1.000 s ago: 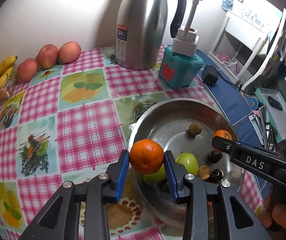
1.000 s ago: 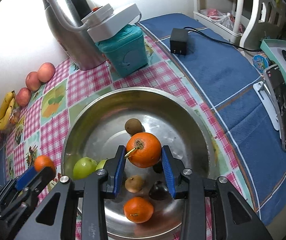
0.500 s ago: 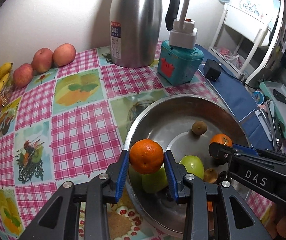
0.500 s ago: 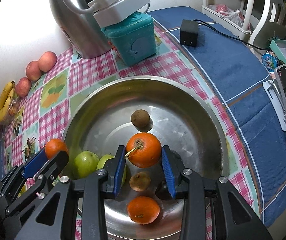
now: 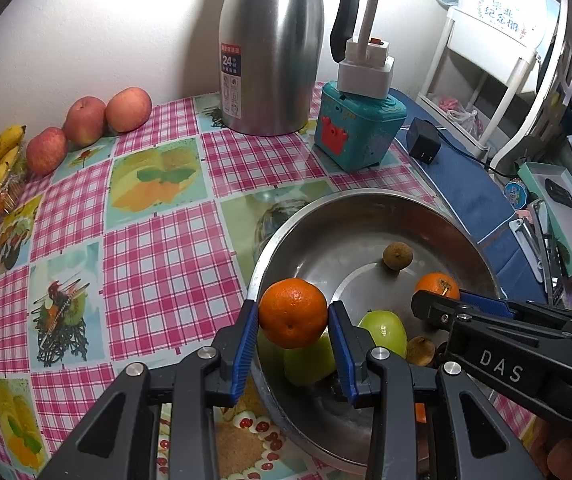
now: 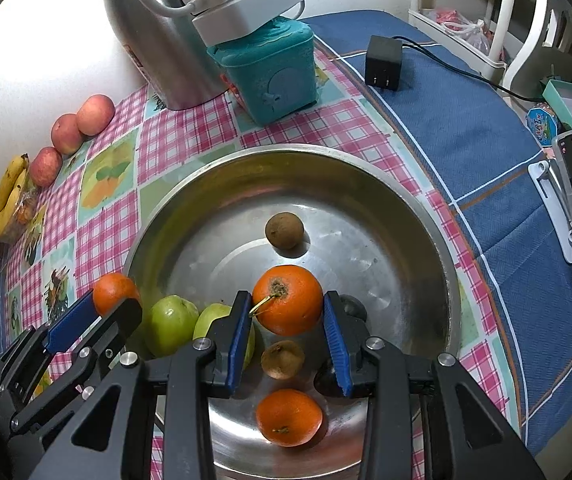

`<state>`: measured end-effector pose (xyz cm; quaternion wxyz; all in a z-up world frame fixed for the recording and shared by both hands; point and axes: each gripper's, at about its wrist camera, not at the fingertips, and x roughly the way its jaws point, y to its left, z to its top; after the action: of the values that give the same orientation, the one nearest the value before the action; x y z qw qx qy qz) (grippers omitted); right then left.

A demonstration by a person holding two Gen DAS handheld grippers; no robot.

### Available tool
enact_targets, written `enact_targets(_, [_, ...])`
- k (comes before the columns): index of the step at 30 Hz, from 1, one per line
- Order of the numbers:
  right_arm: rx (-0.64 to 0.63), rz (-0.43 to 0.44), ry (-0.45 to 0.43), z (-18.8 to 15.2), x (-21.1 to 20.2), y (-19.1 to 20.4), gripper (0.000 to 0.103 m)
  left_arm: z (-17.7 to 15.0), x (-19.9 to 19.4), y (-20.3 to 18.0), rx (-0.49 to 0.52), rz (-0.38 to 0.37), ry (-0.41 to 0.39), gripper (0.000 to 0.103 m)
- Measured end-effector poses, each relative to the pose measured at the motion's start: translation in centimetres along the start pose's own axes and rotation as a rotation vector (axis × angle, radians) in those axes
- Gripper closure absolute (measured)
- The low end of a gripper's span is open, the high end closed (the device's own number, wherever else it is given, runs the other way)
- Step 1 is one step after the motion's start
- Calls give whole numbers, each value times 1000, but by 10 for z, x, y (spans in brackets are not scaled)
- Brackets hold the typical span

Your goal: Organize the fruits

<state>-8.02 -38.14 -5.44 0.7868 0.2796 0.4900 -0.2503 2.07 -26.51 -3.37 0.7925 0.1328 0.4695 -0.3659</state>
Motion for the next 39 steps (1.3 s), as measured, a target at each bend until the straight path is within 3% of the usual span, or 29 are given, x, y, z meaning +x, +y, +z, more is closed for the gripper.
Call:
enact_targets(20, [-14,-4,-7,0,-4,2,64,0,-11,11,-33,2,-4,55])
enact_targets(26, [-26,3,-6,-3,-6,6,64,-3,-16,31,-99,39,6,43])
enact_targets(29, [-35,3,-12,-6,-8,10,63,-7,-17,45,-130,94,14,30])
enact_targets(32, [-39,11,-16,-9,-9,14,38,-11,-17,59,-169,129,25,22])
enact_targets(34, [-50,21,-13,-10,-8,18,34,-15,-17,68,-189,160,34,12])
enact_targets(39, [-86,18,-16,-14,-7,29,28,-21,-21,82,-181,250,15,4])
